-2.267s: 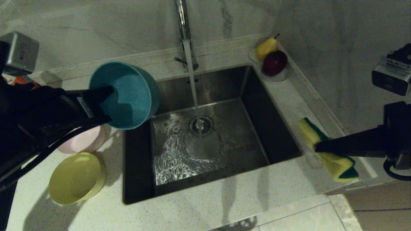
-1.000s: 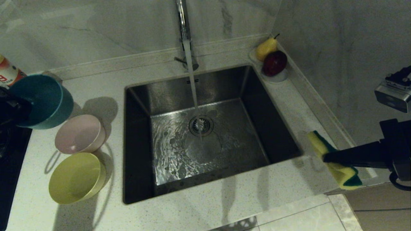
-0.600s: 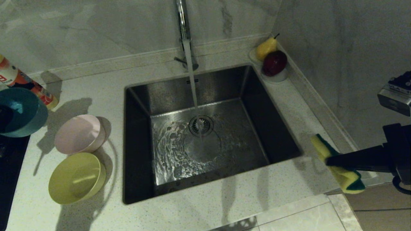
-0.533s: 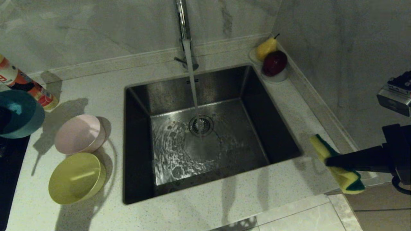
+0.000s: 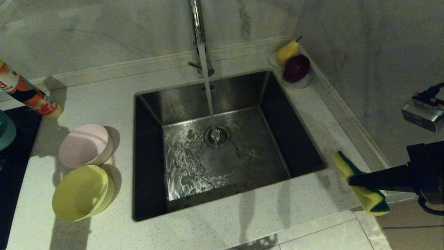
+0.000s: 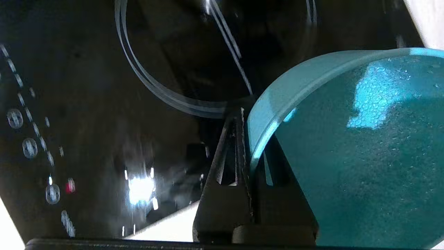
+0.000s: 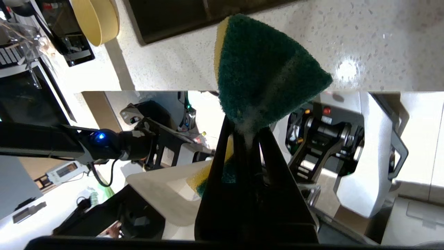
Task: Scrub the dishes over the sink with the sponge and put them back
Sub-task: Place the bowl on the table
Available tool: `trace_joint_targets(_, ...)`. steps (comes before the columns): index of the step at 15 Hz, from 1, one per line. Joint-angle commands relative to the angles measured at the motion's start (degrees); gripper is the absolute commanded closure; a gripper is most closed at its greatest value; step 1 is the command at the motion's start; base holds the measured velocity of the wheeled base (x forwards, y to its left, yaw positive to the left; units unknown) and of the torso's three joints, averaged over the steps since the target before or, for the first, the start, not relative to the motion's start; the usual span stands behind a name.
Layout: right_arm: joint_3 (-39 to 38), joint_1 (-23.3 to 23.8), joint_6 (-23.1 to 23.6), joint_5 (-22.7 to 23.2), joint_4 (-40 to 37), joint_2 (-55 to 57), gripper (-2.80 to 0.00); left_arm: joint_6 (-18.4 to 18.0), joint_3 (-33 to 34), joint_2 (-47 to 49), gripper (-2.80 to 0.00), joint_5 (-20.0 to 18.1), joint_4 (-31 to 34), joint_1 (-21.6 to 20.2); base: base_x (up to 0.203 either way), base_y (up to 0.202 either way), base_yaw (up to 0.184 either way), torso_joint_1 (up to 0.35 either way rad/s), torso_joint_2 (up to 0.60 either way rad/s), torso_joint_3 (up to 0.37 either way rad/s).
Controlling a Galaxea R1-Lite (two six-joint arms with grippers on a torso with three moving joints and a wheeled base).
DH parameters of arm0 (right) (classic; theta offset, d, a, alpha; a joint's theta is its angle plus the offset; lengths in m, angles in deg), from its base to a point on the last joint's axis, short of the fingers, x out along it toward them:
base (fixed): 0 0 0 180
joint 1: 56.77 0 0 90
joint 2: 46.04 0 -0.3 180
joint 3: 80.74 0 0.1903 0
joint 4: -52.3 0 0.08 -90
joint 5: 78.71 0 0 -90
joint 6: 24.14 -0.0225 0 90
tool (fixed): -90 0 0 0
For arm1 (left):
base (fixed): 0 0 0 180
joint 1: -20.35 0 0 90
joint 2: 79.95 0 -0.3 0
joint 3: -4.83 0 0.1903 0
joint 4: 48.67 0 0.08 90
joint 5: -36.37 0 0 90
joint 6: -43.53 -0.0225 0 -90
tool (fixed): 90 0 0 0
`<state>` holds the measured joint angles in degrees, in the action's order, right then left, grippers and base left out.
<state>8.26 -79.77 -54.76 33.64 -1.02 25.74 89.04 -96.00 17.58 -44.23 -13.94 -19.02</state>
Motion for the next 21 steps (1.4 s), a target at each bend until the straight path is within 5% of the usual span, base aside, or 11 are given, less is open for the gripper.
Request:
trace_joint_targets(1, -0.9, 0.0, -0.1, 0.2, 0.7, -0.1, 0.0, 0.4, -1.8, 3.2, 0.0, -1.7, 0.2, -1.9, 0.0, 0.0, 0.0, 0.0, 0.0, 0.0)
trace_joint_targets(5, -0.4, 0.0, -0.1, 1.0, 0.7, 0.0, 0.0, 2.0, -3.3, 7.2, 0.0, -2.6, 0.3, -4.6, 0.0, 0.0, 0.0, 0.0, 0.0, 0.0)
trace_joint_targets(16, -0.9, 0.1, -0.1, 2.0, 0.7, -0.3, 0.0, 2.2, -7.0, 13.4, 0.0, -14.1, 1.3, -10.1, 0.0, 0.0, 0.0, 0.0, 0.0, 0.0)
trace_joint_targets(21, -1.5, 0.3, 0.0, 1.9, 0.9, -0.4, 0.0, 4.9, -17.6, 17.9, 0.0, -17.2, 9.2, -10.1, 0.0, 0.0, 0.0, 0.0, 0.0, 0.0)
